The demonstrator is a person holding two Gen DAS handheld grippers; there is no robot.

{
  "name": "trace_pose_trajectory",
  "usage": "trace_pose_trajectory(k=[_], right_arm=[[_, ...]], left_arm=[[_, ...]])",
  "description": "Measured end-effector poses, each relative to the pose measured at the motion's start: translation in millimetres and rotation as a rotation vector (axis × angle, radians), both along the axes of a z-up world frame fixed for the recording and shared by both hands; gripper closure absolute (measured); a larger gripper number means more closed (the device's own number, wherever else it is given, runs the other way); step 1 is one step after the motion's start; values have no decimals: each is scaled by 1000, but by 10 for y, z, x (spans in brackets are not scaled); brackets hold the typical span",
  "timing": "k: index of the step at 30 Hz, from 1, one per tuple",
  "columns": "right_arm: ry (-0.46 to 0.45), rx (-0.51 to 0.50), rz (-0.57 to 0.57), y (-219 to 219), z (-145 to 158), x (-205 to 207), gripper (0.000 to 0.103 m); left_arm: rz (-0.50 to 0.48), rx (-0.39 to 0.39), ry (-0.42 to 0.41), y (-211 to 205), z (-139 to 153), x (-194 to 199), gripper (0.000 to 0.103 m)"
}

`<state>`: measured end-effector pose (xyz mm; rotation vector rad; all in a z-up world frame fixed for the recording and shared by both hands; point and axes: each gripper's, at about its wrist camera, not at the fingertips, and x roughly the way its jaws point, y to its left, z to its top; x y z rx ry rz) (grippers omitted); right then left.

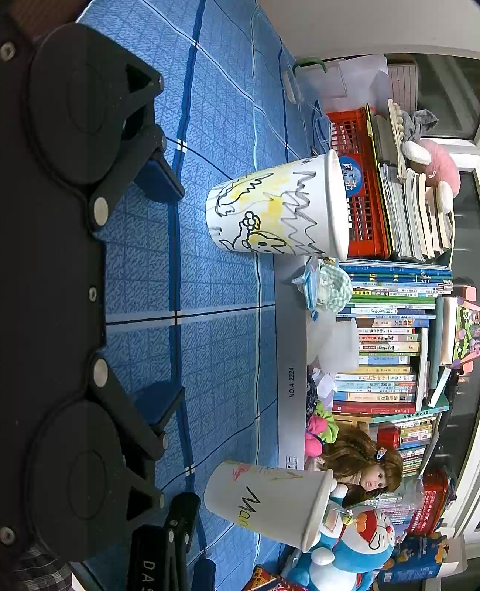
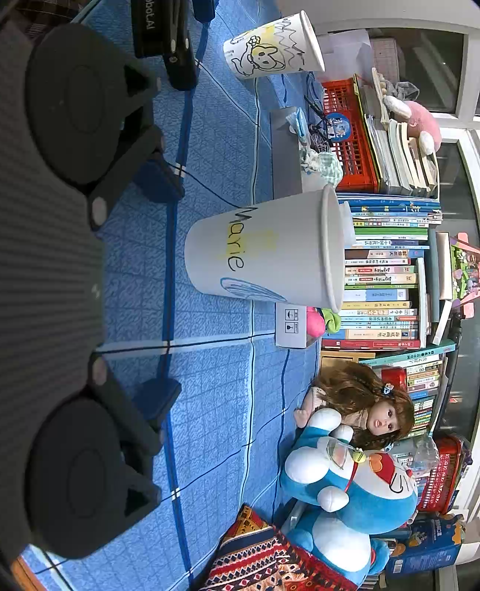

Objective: Organize soft objects

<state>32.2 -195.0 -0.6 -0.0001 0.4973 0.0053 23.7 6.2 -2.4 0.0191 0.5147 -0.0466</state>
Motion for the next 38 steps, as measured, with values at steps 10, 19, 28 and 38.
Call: trace_pose_trajectory(k=[10, 19, 28, 38], right_arm=[[0, 0, 1, -3, 0, 1, 0], [0, 0, 1, -2, 1, 1, 0], [-3, 0, -3, -8, 8, 7, 0], [-2, 0, -4, -5, 3, 3, 0]], left_arm=[[-4, 0, 0, -2, 2, -4, 0], [-3, 0, 0, -9, -2, -2, 0], [-4, 1, -1, -9, 9, -1, 0], [-12, -3, -6, 41, -1, 25, 0]])
